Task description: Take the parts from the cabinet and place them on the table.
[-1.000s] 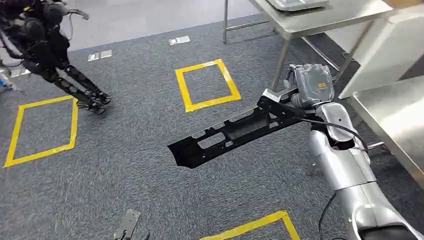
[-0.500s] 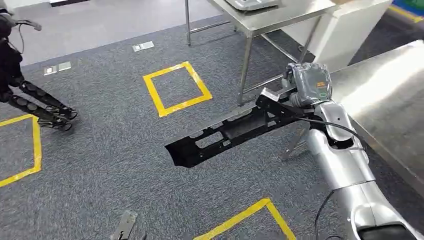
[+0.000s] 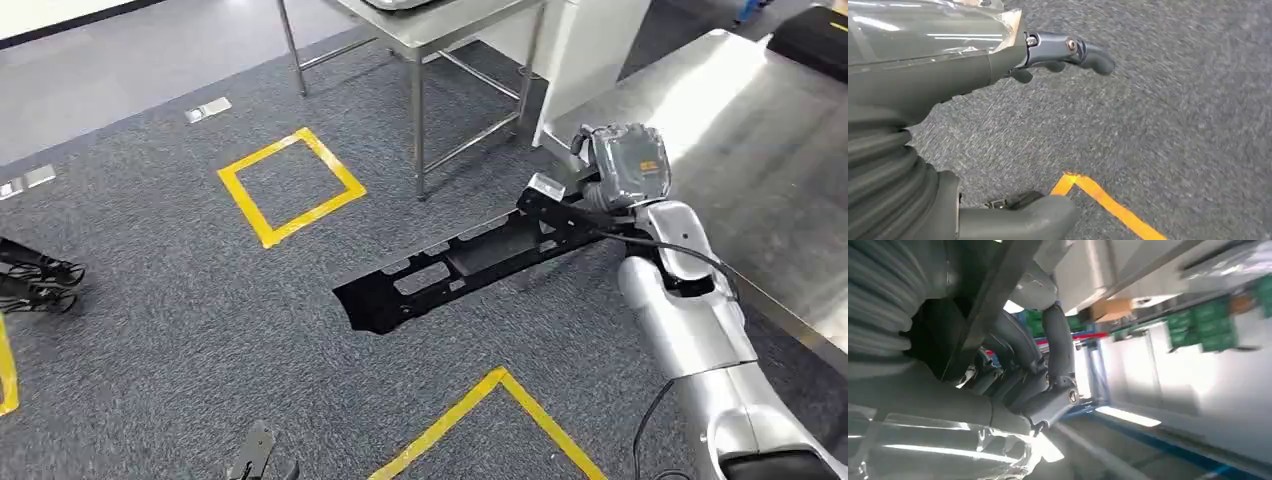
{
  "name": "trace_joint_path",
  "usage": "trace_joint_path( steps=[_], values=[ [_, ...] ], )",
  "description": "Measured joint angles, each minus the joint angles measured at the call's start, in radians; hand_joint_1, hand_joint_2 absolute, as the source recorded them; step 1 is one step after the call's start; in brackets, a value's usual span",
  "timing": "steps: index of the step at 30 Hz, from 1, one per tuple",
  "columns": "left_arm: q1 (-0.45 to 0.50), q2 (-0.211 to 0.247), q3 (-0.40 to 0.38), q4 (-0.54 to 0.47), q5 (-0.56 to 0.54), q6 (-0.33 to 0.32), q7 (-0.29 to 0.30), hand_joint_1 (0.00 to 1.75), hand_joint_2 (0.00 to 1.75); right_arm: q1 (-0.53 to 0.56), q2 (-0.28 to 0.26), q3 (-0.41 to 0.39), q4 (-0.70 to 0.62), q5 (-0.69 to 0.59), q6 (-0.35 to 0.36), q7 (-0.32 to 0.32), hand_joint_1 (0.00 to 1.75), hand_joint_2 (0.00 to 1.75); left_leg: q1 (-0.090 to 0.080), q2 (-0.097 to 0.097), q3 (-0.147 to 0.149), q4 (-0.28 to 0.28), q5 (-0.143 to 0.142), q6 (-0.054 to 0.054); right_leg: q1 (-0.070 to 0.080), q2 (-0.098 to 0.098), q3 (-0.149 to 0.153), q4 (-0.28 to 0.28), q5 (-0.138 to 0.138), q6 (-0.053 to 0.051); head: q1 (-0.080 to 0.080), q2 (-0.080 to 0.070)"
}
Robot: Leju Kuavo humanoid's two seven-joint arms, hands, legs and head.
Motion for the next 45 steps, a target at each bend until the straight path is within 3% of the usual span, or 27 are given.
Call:
trace_joint_path(
  steps=[2, 3, 4, 6, 7, 8, 9, 12, 13, 14, 15, 18, 20, 22, 23, 24, 27, 28, 30, 33, 35, 37, 38, 39, 42, 43, 45],
  values=[
    [0.008, 0.000, 0.002, 0.001, 0.000, -0.005, 0.004, 0.00, 1.75, -0.001, 0.008, 0.003, 0.002, -0.003, 0.000, -0.003, 1.68, 1.75, 0.006, -0.016, -0.069, 0.153, -0.067, -0.008, 0.001, 0.029, -0.002, 0.000, 0.002, -0.003, 0.000, 0.000],
    [0.011, 0.000, 0.002, 0.002, -0.002, -0.005, 0.005, 0.00, 1.75, 0.000, 0.009, 0.006, 0.004, -0.004, 0.000, -0.003, 1.68, 1.75, 0.009, -0.016, -0.089, 0.190, -0.069, -0.011, 0.001, 0.045, -0.002, 0.001, 0.003, -0.002, 0.001, 0.000],
    [0.011, 0.000, 0.002, 0.003, -0.002, -0.005, 0.007, 0.00, 1.75, 0.000, 0.009, 0.009, 0.005, -0.005, 0.000, -0.003, 1.68, 1.75, 0.012, -0.016, -0.085, 0.179, -0.049, -0.013, 0.000, 0.059, -0.002, 0.001, 0.003, -0.001, 0.000, 0.000],
    [0.011, 0.001, 0.004, 0.003, -0.002, -0.005, 0.009, 0.00, 1.75, -0.001, 0.008, 0.011, 0.006, -0.007, -0.002, -0.003, 1.68, 1.75, 0.026, -0.024, -0.019, 0.040, 0.039, -0.019, -0.005, 0.089, -0.002, 0.007, 0.004, 0.002, 0.001, 0.000],
    [0.011, 0.001, 0.005, 0.003, -0.003, -0.005, 0.010, 0.00, 1.75, -0.004, 0.009, 0.012, 0.006, -0.008, -0.002, -0.003, 1.68, 1.75, 0.036, -0.053, 0.021, -0.040, 0.077, -0.024, -0.007, 0.103, -0.005, 0.012, 0.004, 0.003, 0.000, 0.000],
    [0.011, 0.000, 0.005, 0.005, -0.003, -0.005, 0.010, 0.00, 1.75, -0.007, 0.009, 0.013, 0.006, -0.008, -0.002, -0.003, 1.68, 1.75, 0.048, -0.126, 0.038, -0.081, 0.074, -0.031, -0.005, 0.115, -0.015, 0.018, 0.005, 0.012, 0.001, 0.000],
    [0.011, 0.001, 0.005, 0.005, -0.003, -0.005, 0.010, 0.00, 1.75, -0.012, 0.009, 0.015, 0.007, -0.008, -0.002, -0.003, 1.68, 1.75, 0.046, -0.133, 0.036, -0.095, 0.070, -0.030, 0.001, 0.130, -0.026, 0.025, 0.007, 0.023, 0.003, 0.000],
    [0.010, 0.001, 0.007, 0.005, -0.005, -0.007, 0.010, 0.00, 1.75, -0.009, 0.005, 0.018, 0.007, -0.008, -0.003, -0.002, 1.68, 1.75, 0.024, -0.087, 0.031, -0.097, 0.081, -0.004, -0.004, 0.173, -0.045, 0.004, 0.030, 0.060, 0.004, 0.000],
    [0.007, -0.001, 0.009, 0.005, -0.005, -0.007, 0.010, 0.00, 1.75, -0.007, 0.002, 0.018, 0.008, -0.008, -0.003, -0.001, 1.68, 1.75, 0.029, -0.069, 0.034, -0.111, 0.094, 0.014, -0.010, 0.144, -0.058, 0.007, 0.029, 0.060, 0.000, 0.000],
    [0.006, -0.001, 0.011, 0.005, -0.005, -0.005, 0.010, 0.00, 1.75, -0.009, -0.001, 0.018, 0.008, -0.008, -0.003, 0.000, 1.68, 1.75, 0.024, -0.058, 0.034, -0.115, 0.098, 0.022, -0.004, 0.073, -0.070, 0.033, 0.012, 0.056, 0.008, 0.000],
    [0.007, -0.001, 0.013, 0.005, -0.004, -0.005, 0.010, 0.00, 1.75, -0.013, 0.000, 0.019, 0.009, -0.008, -0.003, 0.001, 1.68, 1.75, 0.021, -0.042, 0.033, -0.115, 0.099, 0.026, -0.002, 0.035, -0.101, 0.101, -0.024, 0.050, 0.015, 0.000],
    [0.010, -0.001, 0.015, 0.005, -0.005, -0.008, 0.010, 0.00, 1.75, -0.009, 0.002, 0.021, 0.013, -0.008, -0.002, 0.001, 1.68, 1.75, 0.013, 0.009, 0.031, -0.114, 0.098, 0.028, -0.001, 0.022, -0.193, 0.315, -0.098, 0.052, 0.014, 0.000],
    [0.010, -0.002, 0.015, 0.005, -0.005, -0.008, 0.010, 0.00, 1.75, -0.008, 0.002, 0.021, 0.016, -0.008, -0.002, 0.001, 1.68, 1.75, 0.009, 0.040, 0.032, -0.114, 0.097, 0.029, 0.000, 0.019, -0.155, 0.266, -0.077, 0.064, 0.014, 0.000],
    [0.009, -0.003, 0.015, 0.005, -0.005, -0.008, 0.010, 0.00, 1.75, -0.010, 0.002, 0.021, 0.016, -0.008, -0.002, 0.001, 1.68, 1.75, 0.009, 0.065, 0.034, -0.114, 0.096, 0.026, 0.004, -0.016, -0.045, 0.084, -0.025, 0.072, 0.014, 0.000],
    [0.008, -0.003, 0.015, 0.005, -0.005, -0.008, 0.010, 0.00, 1.75, -0.014, 0.002, 0.021, 0.016, -0.009, -0.002, 0.001, 1.68, 1.75, 0.004, 0.076, 0.036, -0.113, 0.094, 0.023, 0.012, -0.078, -0.010, 0.013, -0.023, 0.061, 0.016, 0.000],
    [0.009, -0.005, 0.015, 0.005, -0.006, -0.008, 0.010, 0.00, 1.75, -0.018, 0.003, 0.021, 0.016, -0.009, -0.002, 0.001, 1.68, 1.75, -0.005, 0.085, 0.033, -0.112, 0.090, 0.017, 0.029, -0.083, 0.000, 0.013, -0.014, 0.051, 0.015, 0.000],
    [0.008, -0.004, 0.016, 0.005, -0.006, -0.005, 0.010, 0.00, 1.75, -0.016, 0.001, 0.020, 0.018, -0.012, -0.002, 0.006, 1.68, 1.75, -0.008, 0.120, 0.041, -0.112, 0.087, 0.010, 0.029, -0.039, -0.013, 0.014, -0.008, 0.032, 0.011, 0.000],
    [0.007, -0.004, 0.016, 0.005, -0.006, -0.005, 0.010, 0.00, 1.75, -0.016, 0.001, 0.019, 0.018, -0.012, -0.002, 0.006, 1.68, 1.75, -0.004, 0.123, 0.040, -0.110, 0.080, 0.002, 0.007, -0.026, -0.008, 0.009, -0.003, 0.021, 0.011, 0.000],
    [0.006, -0.001, 0.018, 0.005, -0.006, -0.005, 0.006, 0.00, 1.75, -0.023, 0.006, 0.021, 0.018, -0.011, 0.000, 0.007, 1.68, 1.75, 0.008, 0.025, 0.012, -0.039, 0.028, -0.008, 0.002, -0.006, -0.010, 0.008, 0.001, 0.002, 0.010, 0.000],
    [0.013, 0.000, 0.022, 0.005, -0.007, -0.007, 0.006, 0.00, 1.75, -0.020, 0.021, 0.025, 0.020, -0.010, 0.008, 0.010, 1.68, 1.75, 0.010, -0.013, -0.090, 0.176, -0.064, -0.017, 0.003, 0.037, -0.013, 0.009, 0.003, -0.003, 0.010, 0.000],
    [0.012, 0.001, 0.023, 0.005, -0.013, -0.011, 0.006, 0.00, 1.75, -0.015, 0.022, 0.030, 0.020, -0.008, 0.008, 0.015, 1.68, 1.75, 0.014, -0.014, -0.085, 0.153, -0.024, -0.020, 0.002, 0.064, -0.013, 0.011, 0.005, -0.004, 0.010, 0.000],
    [0.012, 0.002, 0.024, 0.005, -0.015, -0.012, 0.006, 0.00, 1.75, -0.015, 0.023, 0.034, 0.020, -0.006, 0.008, 0.018, 1.68, 1.75, 0.026, -0.029, -0.006, -0.006, 0.069, -0.024, -0.003, 0.093, -0.013, 0.018, 0.005, -0.003, 0.010, 0.000],
    [0.012, 0.002, 0.024, 0.005, -0.015, -0.012, 0.006, 0.00, 1.75, -0.015, 0.023, 0.035, 0.020, -0.004, 0.008, 0.019, 1.68, 1.75, 0.039, -0.084, 0.026, -0.073, 0.082, -0.029, -0.002, 0.105, -0.018, 0.024, 0.004, 0.000, 0.010, 0.000],
    [0.012, 0.001, 0.025, 0.005, -0.017, -0.014, 0.005, 0.00, 1.75, -0.017, 0.024, 0.035, 0.019, 0.002, 0.006, 0.020, 1.68, 1.75, 0.037, -0.102, 0.029, -0.089, 0.072, -0.027, 0.008, 0.112, -0.027, 0.033, 0.005, 0.011, 0.011, 0.000],
    [0.009, 0.001, 0.025, 0.005, -0.023, -0.020, 0.000, 0.00, 1.75, -0.012, 0.016, 0.035, 0.015, 0.039, -0.005, 0.036, 1.68, 1.75, 0.017, -0.074, 0.023, -0.085, 0.082, -0.001, 0.007, 0.141, -0.039, 0.014, 0.023, 0.039, 0.011, 0.000],
    [0.006, -0.003, 0.026, 0.005, -0.024, -0.022, -0.001, 0.00, 1.75, -0.009, 0.012, 0.035, 0.012, 0.056, -0.012, 0.041, 1.68, 1.75, 0.028, -0.061, 0.026, -0.101, 0.095, 0.017, 0.003, 0.143, -0.044, 0.017, 0.022, 0.047, 0.010, 0.000],
    [0.004, -0.004, 0.026, 0.005, -0.024, -0.023, -0.002, 0.00, 1.75, -0.008, 0.006, 0.035, 0.009, 0.065, -0.018, 0.046, 1.68, 1.75, 0.022, -0.052, 0.027, -0.107, 0.103, 0.029, 0.007, 0.057, -0.076, 0.080, -0.019, 0.039, 0.022, 0.000]
  ],
)
